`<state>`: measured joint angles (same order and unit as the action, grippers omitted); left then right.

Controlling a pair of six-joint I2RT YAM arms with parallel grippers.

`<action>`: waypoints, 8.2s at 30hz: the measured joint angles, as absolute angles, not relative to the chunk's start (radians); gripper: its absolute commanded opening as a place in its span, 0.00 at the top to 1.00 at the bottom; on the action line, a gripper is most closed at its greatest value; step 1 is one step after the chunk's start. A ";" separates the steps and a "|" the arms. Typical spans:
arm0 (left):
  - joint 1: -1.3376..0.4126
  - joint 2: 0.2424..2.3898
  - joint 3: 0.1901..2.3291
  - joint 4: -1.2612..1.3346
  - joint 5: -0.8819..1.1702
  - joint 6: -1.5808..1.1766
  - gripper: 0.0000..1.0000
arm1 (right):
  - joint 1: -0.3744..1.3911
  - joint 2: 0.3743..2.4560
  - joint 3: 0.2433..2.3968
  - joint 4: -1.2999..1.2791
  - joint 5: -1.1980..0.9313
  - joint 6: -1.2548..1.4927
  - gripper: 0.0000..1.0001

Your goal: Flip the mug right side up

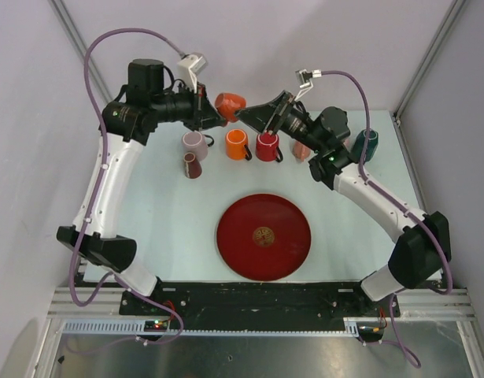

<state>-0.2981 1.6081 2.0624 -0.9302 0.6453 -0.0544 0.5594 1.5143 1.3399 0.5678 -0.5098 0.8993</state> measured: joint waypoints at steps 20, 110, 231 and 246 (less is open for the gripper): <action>-0.329 1.599 1.851 -0.913 0.536 0.056 0.00 | 0.482 1.464 1.371 0.136 -0.402 0.681 1.00; -0.173 2.033 1.781 -0.892 0.077 -0.093 1.00 | 0.661 1.612 1.494 -0.627 -0.243 0.062 0.01; -0.298 2.465 2.294 -0.816 -0.048 1.164 0.25 | 0.753 1.386 1.134 -0.830 0.162 0.321 0.01; -0.290 2.521 2.281 -0.790 -0.173 1.230 0.51 | 0.747 1.349 1.135 -0.865 0.180 0.321 0.01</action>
